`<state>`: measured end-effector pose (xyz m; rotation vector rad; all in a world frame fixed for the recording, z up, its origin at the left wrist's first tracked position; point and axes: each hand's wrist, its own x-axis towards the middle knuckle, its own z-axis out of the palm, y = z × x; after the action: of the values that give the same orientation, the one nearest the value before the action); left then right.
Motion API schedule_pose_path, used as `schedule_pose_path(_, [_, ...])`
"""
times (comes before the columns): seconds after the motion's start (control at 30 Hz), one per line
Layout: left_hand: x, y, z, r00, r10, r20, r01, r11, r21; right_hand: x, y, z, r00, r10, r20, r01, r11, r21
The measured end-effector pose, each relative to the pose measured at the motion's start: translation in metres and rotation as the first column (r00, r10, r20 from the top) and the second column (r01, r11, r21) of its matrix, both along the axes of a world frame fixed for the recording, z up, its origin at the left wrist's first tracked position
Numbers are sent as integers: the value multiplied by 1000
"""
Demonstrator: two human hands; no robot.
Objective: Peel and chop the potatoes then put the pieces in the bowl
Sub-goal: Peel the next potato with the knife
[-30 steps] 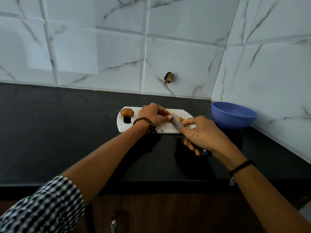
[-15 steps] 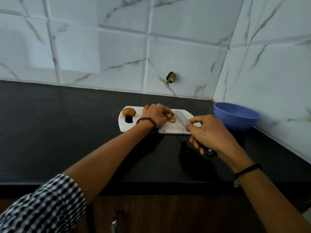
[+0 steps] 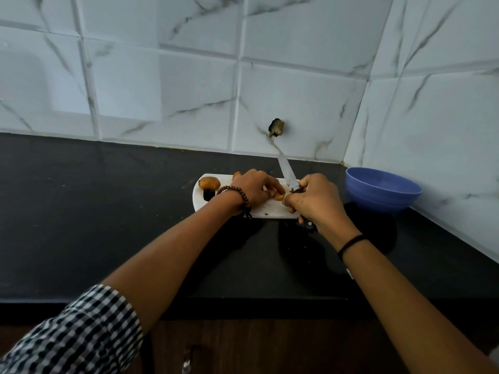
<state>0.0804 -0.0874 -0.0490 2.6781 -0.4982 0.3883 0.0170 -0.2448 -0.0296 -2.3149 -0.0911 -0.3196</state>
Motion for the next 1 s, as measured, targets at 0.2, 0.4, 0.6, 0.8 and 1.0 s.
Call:
schedule_pose_path(0.2, [2,2,1,1000,-5,5,5,1000,-6,29,12,-4,996,-74,45,79,991,-107])
schedule_pose_path(0.4, [0,3,1,1000,2,-14,-3,998,-62,39,14,-6,996,-50,70,56,994,-95])
schedule_pose_path(0.6, [-2,11,7,997,-32,-75,27,997,-67,32,6,-3,999,21,47,-19,998,-56])
schedule_pose_path(0.8, [-7,20,9,996,-52,-76,43,993,-109,32,1,-2,998,39,40,-38,999,-19])
schedule_pose_path(1.0, [-15,21,8,997,-77,-27,74,991,-110,30,-1,-3,996,67,52,-65,997,-34])
